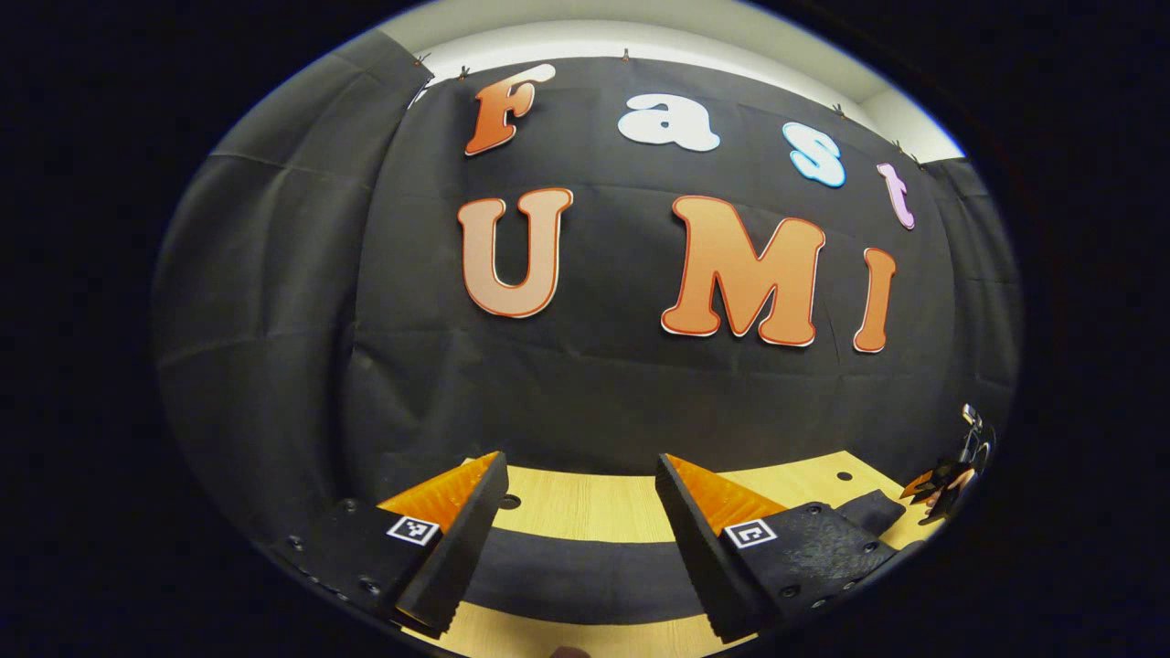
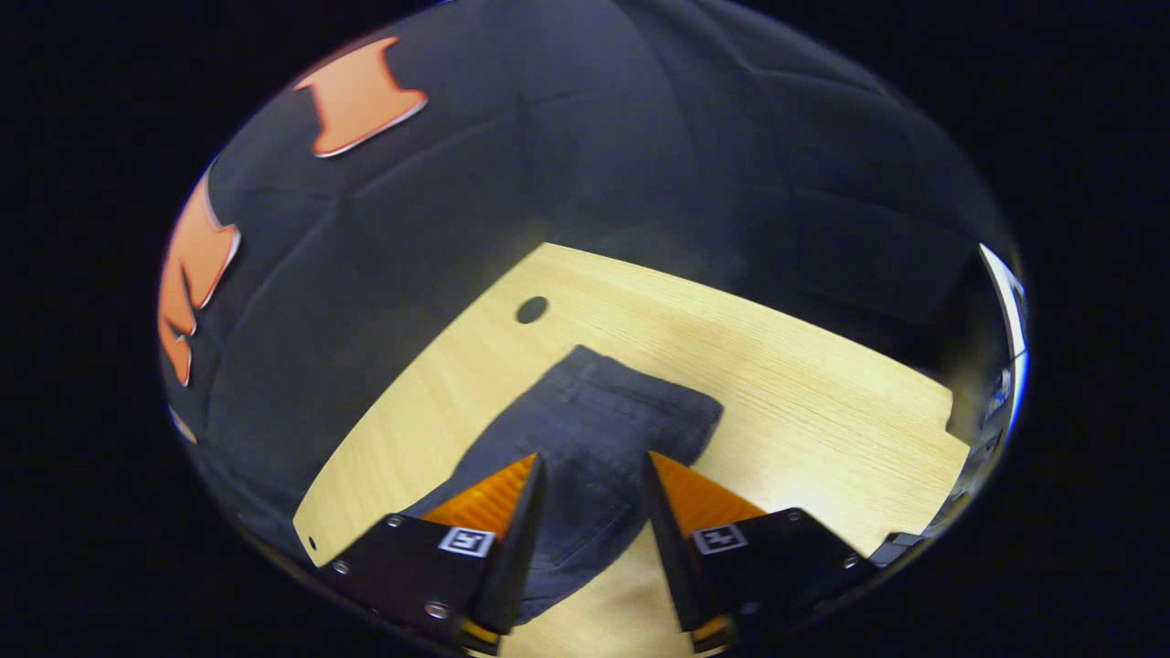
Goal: Grasp the waist and the cuffs of the jeans and fold them to make the two legs overlap; first hold the waist and fold one-third of the jeans toward the cuffs, then hold the cuffs and fold the remaining one-third in the same direction to finish folding.
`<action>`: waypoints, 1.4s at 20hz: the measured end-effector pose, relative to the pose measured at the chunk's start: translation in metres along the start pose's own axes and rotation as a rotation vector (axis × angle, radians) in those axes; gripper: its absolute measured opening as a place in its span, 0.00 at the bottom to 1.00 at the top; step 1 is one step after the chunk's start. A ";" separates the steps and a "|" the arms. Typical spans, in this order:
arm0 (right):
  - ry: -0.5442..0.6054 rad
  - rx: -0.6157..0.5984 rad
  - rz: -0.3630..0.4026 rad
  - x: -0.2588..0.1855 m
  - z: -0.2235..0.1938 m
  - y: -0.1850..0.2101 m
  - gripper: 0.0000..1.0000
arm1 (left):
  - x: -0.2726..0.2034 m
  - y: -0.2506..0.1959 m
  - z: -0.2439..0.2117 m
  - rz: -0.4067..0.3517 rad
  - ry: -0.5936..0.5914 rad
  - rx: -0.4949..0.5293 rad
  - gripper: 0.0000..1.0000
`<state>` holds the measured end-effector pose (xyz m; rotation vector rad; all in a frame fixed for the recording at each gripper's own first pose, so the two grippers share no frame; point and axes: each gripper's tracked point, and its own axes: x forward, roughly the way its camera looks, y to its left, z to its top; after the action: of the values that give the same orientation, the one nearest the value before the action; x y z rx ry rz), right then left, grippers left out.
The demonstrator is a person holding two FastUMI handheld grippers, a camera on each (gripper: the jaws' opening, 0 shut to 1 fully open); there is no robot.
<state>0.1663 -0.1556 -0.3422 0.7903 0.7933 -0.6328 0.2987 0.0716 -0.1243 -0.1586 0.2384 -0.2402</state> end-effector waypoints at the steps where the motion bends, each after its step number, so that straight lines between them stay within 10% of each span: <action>1: 0.021 0.032 -0.015 0.010 -0.001 -0.009 0.83 | 0.000 -0.006 -0.005 0.003 0.012 0.013 0.97; 3: 0.030 0.069 -0.057 0.027 0.003 -0.028 0.99 | 0.001 -0.017 -0.010 0.013 0.026 0.054 0.97; 10: 0.037 0.026 -0.080 0.075 -0.009 -0.024 0.97 | 0.002 -0.034 -0.024 0.051 0.074 0.098 0.97; 16: -0.037 0.014 0.024 0.044 -0.004 -0.001 0.16 | -0.004 -0.023 -0.038 0.084 0.108 0.097 0.97; 28: -0.197 -0.203 0.271 -0.069 0.000 0.060 0.15 | -0.001 -0.007 -0.017 0.035 0.044 0.077 0.97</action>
<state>0.1724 -0.1085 -0.2644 0.6246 0.5477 -0.3736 0.2921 0.0634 -0.1387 -0.0732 0.2750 -0.2181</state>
